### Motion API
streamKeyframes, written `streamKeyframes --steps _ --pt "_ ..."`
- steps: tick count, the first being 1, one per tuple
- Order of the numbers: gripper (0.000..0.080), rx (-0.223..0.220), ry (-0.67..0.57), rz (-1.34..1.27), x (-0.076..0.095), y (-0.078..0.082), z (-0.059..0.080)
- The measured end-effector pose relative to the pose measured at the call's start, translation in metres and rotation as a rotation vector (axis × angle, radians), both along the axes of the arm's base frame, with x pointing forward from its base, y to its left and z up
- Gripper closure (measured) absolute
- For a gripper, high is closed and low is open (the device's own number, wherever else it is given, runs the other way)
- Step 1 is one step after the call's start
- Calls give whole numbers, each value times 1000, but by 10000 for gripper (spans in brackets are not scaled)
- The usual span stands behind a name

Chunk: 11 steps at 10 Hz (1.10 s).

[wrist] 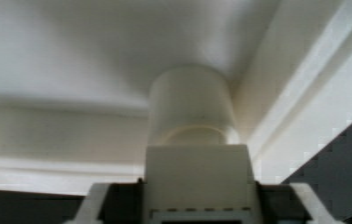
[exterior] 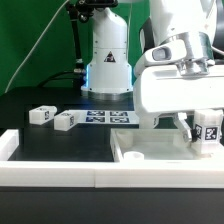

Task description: Assemble one leg

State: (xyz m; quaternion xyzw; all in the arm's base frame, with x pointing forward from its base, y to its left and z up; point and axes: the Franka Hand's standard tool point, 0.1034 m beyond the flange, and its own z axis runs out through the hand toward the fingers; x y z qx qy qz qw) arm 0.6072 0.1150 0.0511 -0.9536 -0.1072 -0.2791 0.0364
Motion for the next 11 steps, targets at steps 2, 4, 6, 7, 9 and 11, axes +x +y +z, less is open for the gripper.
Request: streamKeyframes --steps 2,4,6,7,9,11 --pt "440 0 10 1 -1 0 -2" --pt "253 0 10 1 -1 0 -2" --pt "182 0 10 1 -1 0 -2" --pt "156 0 10 1 -1 0 -2" --pt "151 0 15 2 -1 0 3" --pt "151 1 17 8 2 3 25"
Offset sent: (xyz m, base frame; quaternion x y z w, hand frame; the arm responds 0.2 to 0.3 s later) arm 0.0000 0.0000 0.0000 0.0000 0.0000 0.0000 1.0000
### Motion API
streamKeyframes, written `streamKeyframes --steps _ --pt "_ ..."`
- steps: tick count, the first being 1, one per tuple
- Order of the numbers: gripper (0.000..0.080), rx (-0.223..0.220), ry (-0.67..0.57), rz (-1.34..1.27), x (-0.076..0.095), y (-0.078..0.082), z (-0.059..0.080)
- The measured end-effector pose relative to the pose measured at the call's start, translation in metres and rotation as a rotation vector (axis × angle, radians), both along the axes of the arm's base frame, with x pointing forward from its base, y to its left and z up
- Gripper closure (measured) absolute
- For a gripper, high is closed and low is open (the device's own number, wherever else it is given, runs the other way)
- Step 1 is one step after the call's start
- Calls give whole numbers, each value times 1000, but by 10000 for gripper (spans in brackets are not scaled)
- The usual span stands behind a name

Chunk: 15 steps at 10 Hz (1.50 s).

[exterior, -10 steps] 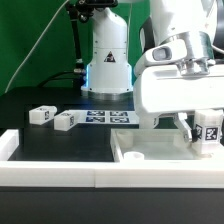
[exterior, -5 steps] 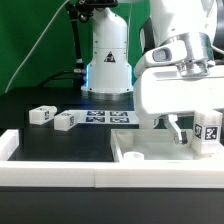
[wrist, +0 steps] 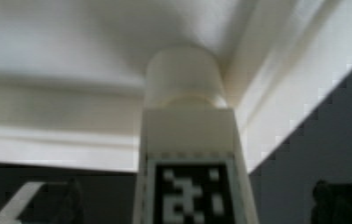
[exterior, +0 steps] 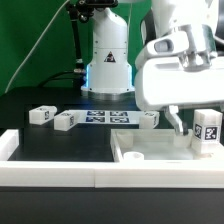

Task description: Assemble one leg

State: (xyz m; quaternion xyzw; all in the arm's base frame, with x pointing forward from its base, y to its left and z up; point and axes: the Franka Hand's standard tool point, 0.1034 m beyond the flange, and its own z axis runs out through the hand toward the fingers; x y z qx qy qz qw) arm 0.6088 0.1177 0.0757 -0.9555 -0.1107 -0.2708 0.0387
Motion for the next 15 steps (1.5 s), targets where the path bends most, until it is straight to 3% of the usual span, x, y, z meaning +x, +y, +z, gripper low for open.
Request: streamKeyframes --steps 3,4,5,6,8,15 --pt "151 0 61 12 4 1 14" --pt "151 0 79 10 5 -1 12" --pt "151 0 213 28 2 2 8" --pt "151 1 257 33 12 2 15" --pt "151 1 453 46 5 6 14" --pt "151 21 383 -32 10 2 9"
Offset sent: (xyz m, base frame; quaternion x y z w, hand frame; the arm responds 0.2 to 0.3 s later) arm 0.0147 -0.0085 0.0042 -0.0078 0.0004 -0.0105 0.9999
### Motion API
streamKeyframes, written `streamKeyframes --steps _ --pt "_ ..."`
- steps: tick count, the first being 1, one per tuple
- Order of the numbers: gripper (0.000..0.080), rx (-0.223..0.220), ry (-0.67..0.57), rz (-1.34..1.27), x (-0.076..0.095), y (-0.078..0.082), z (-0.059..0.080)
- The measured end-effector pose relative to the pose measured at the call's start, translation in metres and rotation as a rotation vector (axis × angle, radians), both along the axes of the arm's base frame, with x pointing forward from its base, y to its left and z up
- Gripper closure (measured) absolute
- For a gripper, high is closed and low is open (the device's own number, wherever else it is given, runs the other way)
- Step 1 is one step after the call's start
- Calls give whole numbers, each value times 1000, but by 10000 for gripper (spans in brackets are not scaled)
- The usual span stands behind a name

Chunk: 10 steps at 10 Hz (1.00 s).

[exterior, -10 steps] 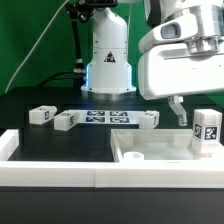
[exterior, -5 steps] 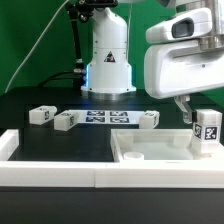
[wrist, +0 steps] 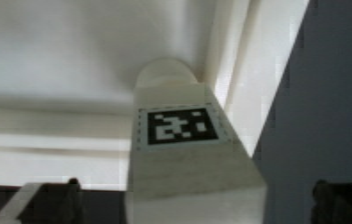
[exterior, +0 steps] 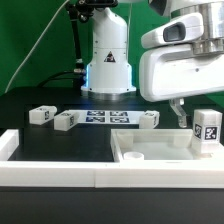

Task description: Assemble one leg

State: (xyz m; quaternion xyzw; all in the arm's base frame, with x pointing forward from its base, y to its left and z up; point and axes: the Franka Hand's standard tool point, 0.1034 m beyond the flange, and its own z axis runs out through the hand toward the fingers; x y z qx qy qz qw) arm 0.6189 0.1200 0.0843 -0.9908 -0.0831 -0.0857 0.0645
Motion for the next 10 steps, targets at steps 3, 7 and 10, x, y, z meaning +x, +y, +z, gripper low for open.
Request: streamKeyframes --steps 3,7,10 --pt "282 -1 -1 -1 0 -2 0" --pt "506 0 1 -15 1 -4 0" --pt "506 23 13 -169 1 -5 -1"
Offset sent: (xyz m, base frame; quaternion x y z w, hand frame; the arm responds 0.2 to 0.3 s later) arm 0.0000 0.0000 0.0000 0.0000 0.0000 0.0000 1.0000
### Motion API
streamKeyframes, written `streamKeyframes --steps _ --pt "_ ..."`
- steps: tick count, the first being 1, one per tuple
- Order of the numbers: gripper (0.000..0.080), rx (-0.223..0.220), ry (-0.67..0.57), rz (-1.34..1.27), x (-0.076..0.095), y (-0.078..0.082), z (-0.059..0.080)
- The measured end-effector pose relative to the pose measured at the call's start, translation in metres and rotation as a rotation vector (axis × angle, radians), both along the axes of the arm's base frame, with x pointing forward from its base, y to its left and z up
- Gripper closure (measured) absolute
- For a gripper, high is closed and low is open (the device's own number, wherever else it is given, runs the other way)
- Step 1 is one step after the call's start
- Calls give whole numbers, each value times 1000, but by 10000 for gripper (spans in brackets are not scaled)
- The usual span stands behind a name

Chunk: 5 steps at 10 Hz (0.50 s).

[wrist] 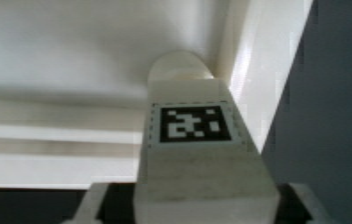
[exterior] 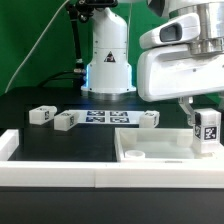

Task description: Assemble one leg

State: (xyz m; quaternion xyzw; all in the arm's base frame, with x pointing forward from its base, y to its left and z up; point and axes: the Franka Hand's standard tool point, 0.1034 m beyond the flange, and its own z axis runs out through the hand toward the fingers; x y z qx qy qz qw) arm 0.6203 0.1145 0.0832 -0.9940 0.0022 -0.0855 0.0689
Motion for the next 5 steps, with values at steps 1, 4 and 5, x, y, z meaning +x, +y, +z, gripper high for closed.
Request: streamKeyframes --steps 1,4,5 --pt "506 16 -2 -117 1 -2 0" --pt "506 94 21 -505 -1 -5 0" --pt "505 100 28 -593 -2 -4 -1"
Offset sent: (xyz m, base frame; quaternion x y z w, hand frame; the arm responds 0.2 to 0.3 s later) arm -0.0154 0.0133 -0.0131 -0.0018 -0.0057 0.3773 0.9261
